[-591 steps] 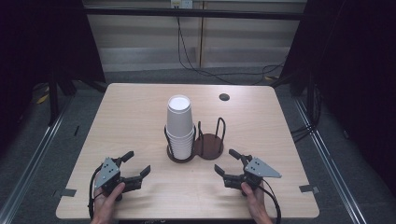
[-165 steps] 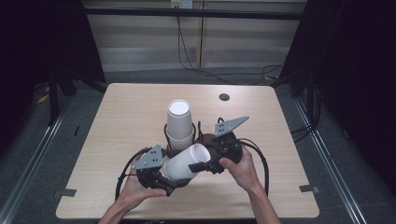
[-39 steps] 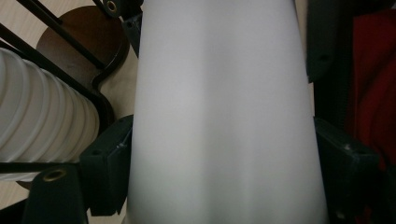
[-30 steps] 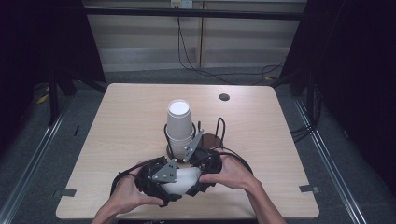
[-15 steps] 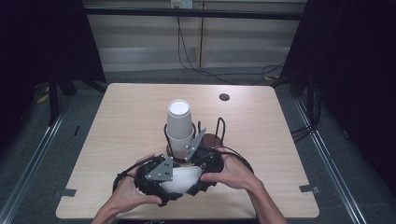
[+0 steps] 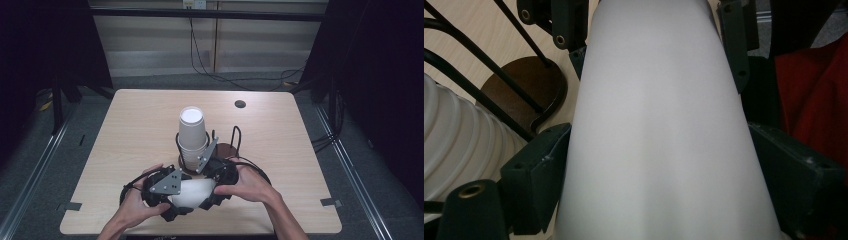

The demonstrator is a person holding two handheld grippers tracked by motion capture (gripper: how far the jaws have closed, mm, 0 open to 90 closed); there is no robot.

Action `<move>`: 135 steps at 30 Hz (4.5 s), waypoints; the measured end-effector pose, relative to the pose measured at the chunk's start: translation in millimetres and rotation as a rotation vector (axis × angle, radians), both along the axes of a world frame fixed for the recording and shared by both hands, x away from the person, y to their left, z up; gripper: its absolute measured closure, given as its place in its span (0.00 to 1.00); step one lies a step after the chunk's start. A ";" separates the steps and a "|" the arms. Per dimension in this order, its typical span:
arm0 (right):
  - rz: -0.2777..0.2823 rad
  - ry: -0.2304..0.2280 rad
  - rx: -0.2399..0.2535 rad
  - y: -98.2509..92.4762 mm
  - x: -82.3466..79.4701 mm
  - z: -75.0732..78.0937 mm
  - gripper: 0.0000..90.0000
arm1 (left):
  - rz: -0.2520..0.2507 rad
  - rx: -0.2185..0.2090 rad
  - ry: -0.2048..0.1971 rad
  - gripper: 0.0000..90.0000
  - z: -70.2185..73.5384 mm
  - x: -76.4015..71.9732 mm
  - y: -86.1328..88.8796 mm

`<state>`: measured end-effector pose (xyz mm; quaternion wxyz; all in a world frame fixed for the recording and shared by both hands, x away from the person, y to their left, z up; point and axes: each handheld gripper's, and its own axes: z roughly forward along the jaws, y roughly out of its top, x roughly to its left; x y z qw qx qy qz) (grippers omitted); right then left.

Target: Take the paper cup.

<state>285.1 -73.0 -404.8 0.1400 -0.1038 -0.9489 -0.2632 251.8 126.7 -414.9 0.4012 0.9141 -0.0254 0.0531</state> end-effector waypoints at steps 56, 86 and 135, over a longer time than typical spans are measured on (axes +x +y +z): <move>-0.160 -0.044 0.239 -58.6 4.1 2.4 0.26 | 0.160 -0.376 0.103 0.17 23.3 13.4 43.6; -0.168 -0.128 0.430 -60.6 -4.4 0.9 0.26 | 0.172 -0.464 0.148 0.17 15.7 15.8 40.5; -0.140 -0.147 0.440 -47.6 -9.0 -2.1 0.26 | 0.169 -0.479 0.221 0.04 -0.1 19.5 16.8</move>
